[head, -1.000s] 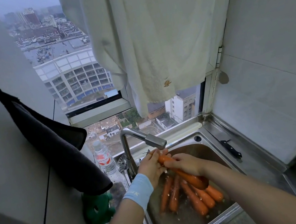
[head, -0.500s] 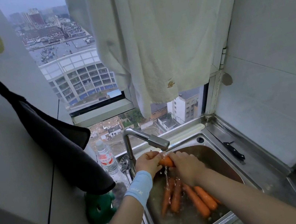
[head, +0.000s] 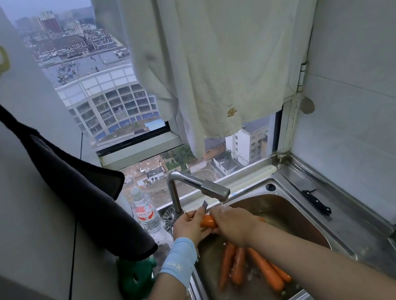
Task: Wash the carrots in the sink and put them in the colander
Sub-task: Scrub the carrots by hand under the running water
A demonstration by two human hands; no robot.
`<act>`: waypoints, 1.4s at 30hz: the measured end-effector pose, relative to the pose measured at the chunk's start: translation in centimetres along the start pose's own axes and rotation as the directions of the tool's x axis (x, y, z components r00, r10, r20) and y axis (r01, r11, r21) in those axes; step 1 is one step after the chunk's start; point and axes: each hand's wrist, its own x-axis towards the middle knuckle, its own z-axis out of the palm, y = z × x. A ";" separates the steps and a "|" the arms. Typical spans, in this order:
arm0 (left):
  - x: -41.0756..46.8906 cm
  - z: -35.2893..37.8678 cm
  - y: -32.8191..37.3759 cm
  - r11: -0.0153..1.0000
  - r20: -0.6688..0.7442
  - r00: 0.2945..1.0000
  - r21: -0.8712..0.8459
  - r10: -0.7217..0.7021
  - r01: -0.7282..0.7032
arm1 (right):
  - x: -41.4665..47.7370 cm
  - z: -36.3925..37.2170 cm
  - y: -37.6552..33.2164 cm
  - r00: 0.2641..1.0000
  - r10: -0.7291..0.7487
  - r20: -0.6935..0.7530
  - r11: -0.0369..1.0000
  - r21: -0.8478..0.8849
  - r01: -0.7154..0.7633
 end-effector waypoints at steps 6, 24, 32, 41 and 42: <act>-0.1 -0.6 -0.9 0.965 0.210 0.976 0.236 0.063 -0.113 | -0.6 -0.4 1.7 0.982 0.076 0.174 0.959 0.257 -0.120; 0.2 0.1 -1.2 0.809 0.351 0.887 0.587 -0.298 0.039 | 1.0 0.7 1.1 0.899 0.355 0.256 0.264 0.895 -0.359; 0.8 0.2 -1.0 0.909 0.266 0.934 0.400 -0.240 0.119 | 1.9 0.7 0.1 0.795 0.395 0.461 -0.144 0.885 -0.442; 0.9 1.6 -2.0 0.898 0.266 0.904 -0.201 -0.334 0.391 | 0.6 0.8 0.1 0.713 0.357 0.604 -0.264 0.797 -0.543; 0.8 1.7 -2.0 0.901 0.264 0.911 -0.218 -0.316 0.375 | 0.6 0.7 0.2 0.708 0.358 0.609 -0.263 0.793 -0.549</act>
